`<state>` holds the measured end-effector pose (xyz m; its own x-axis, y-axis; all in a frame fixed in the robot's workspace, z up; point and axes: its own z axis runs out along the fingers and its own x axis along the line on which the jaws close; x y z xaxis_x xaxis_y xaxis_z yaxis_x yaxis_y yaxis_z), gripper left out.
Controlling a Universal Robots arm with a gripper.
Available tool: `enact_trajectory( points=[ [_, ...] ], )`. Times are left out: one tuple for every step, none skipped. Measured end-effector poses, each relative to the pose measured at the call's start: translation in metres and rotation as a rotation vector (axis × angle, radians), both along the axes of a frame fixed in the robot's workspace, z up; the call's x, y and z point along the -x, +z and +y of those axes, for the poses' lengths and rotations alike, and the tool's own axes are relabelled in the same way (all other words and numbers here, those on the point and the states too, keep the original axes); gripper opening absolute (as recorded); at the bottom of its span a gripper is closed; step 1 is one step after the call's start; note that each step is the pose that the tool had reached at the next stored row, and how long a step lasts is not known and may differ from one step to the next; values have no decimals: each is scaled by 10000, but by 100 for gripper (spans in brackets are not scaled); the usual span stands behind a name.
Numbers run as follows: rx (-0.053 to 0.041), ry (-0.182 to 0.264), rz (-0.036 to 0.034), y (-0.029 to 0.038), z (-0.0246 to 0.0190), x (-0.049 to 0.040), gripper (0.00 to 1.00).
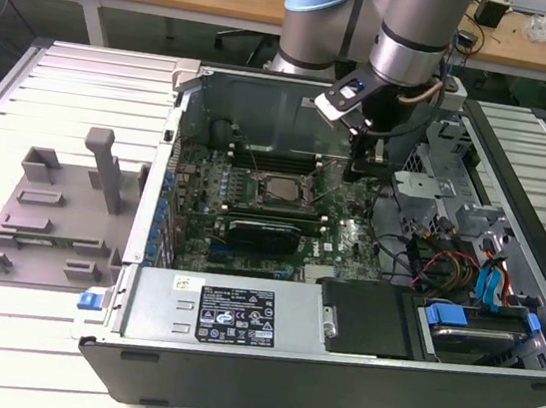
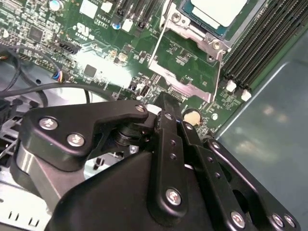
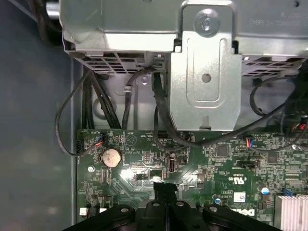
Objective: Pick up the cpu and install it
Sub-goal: 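Close the cpu cover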
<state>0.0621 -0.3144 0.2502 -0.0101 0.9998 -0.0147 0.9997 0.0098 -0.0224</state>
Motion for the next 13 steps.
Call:
enact_trajectory(
  points=[
    [1,2,0,-9,4,10,11],
    [-5,3,-1,-13,8,21,11],
    [-11,3,-1,-16,11,33,11],
    [-18,4,-1,-15,11,41,11],
    [-37,4,-1,-16,11,50,11],
    [-48,4,-1,-16,11,63,11],
    [-60,3,-2,-15,11,84,11],
    [-70,3,-3,-16,11,99,11],
    [-84,4,-11,-16,11,136,11],
    [-92,4,-17,-16,11,163,11],
    [-97,3,-22,-16,11,184,11],
    [-100,2,-27,-16,12,214,11],
    [-100,4,-34,-16,11,274,11]
  ],
)
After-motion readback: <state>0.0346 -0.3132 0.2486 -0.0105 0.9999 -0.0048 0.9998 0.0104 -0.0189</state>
